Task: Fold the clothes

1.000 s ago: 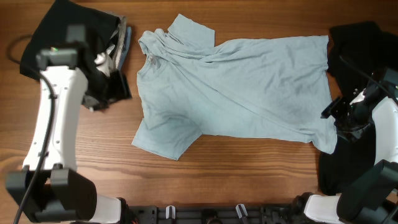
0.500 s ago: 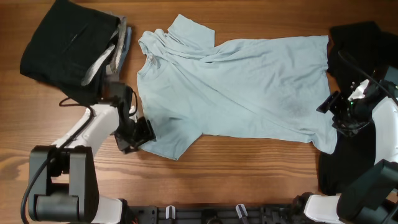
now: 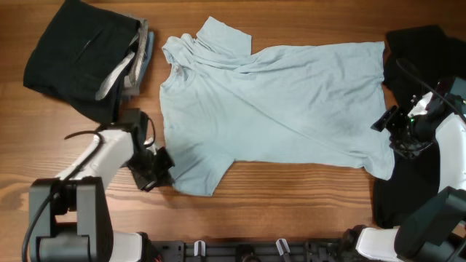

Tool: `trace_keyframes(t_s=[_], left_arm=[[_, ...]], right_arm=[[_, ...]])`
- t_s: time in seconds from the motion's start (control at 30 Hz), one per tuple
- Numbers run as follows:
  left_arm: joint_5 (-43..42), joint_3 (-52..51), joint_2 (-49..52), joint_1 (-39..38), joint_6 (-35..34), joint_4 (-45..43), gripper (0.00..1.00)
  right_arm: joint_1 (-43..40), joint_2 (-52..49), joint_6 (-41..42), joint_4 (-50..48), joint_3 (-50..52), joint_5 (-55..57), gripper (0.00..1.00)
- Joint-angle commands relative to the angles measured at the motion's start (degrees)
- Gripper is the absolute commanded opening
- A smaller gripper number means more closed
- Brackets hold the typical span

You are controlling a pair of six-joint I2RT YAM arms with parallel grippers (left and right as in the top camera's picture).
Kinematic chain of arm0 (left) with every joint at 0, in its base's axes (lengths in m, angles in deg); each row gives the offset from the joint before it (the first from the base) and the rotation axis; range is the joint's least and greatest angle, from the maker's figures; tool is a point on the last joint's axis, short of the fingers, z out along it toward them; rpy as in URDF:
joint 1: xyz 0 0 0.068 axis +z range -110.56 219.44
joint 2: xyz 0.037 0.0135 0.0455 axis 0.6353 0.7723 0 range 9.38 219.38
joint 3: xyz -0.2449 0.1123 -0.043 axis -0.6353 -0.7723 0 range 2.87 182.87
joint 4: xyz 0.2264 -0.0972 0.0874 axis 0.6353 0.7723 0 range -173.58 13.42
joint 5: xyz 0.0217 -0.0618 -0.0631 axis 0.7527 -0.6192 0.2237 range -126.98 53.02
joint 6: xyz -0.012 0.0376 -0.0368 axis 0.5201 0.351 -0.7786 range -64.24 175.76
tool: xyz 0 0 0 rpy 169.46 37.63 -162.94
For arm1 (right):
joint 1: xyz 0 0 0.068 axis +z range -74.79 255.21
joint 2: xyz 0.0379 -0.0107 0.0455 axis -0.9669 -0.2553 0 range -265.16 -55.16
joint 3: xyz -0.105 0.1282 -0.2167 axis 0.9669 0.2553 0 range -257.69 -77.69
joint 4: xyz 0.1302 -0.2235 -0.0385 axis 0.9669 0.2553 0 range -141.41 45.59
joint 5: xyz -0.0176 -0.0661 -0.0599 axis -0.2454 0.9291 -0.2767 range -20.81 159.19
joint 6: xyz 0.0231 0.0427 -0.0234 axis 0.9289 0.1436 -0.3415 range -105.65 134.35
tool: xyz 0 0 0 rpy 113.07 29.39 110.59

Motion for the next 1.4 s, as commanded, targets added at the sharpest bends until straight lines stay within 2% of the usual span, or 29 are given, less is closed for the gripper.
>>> trace_keyframes(t_s=[0.0, 0.07, 0.2, 0.27, 0.43, 0.47, 0.5, 0.53, 0.6, 0.67, 0.83, 0.93, 1.07, 1.2, 1.33, 1.37], left_arm=[[-1.92, 6.64, -6.16, 5.6, 4.63, 11.56, 0.04], [-1.73, 9.03, -10.99, 8.74, 5.07, 16.74, 0.04], [0.76, 9.44, -20.37, 11.06, 4.68, 20.55, 0.04], [4.96, 9.44, -22.93, 11.06, 2.86, 23.43, 0.04], [5.88, 9.44, -25.9, 11.06, 1.55, 24.96, 0.04], [5.81, 9.44, -25.86, 11.06, 1.55, 25.16, 0.15], [5.79, 9.44, -25.81, 11.06, 1.55, 25.09, 0.36], [5.73, 9.44, -25.81, 11.06, 1.53, 24.7, 0.48], [5.33, 9.44, -25.81, 11.06, 1.57, 22.34, 0.58], [4.81, 9.44, -25.81, 11.06, 1.88, 18.6, 0.6], [4.72, 9.44, -25.4, 10.99, 3.04, 2.03, 0.58], [5.11, 9.42, -21.57, 11.02, 11.58, -5.9, 0.61], [5.16, 9.42, -11.23, 10.73, 17.16, -11.26, 0.58], [4.7, 9.42, -0.35, 10.51, 24.35, -21.11, 0.59], [4.74, 9.42, 4.11, 10.51, 27.54, -24.46, 0.62], [4.7, 9.42, 5.03, 10.51, 28.94, -24.76, 0.6]], right_arm=[[0.07, 0.59, -0.52, -0.17, -0.59, -0.76, 0.7], [0.07, 0.59, -0.52, -0.31, -0.59, -0.74, 0.7], [0.07, 0.59, -0.55, -0.74, -0.59, -0.76, 0.71], [0.07, 0.59, -0.52, -0.81, -0.59, -0.76, 0.71], [0.07, 0.59, -0.55, -0.85, -0.59, -0.76, 0.72], [0.07, 0.59, -0.55, -0.85, -0.59, -0.76, 0.72], [0.07, 0.59, -0.55, -0.9, -0.59, -0.76, 0.72], [0.07, 0.59, -0.55, -1.03, -0.59, -0.76, 0.72], [0.07, 0.59, -0.55, -1.18, -0.59, -0.76, 0.72], [0.07, 0.59, -0.55, -1.2, -0.59, -0.76, 0.72], [0.07, 0.59, -0.59, -1.42, -0.59, -0.76, 0.72], [0.07, 0.52, -1.16, -2.05, -0.57, -0.74, 0.72], [0.07, 0.52, -1.18, -2.36, -0.57, -0.74, 0.73], [0.07, 0.52, -1.18, -2.71, -0.57, -0.76, 0.75], [0.07, 0.52, -1.16, -2.78, -0.57, -0.74, 0.75], [0.07, 0.52, -1.16, -2.8, -0.57, -0.74, 0.75]])
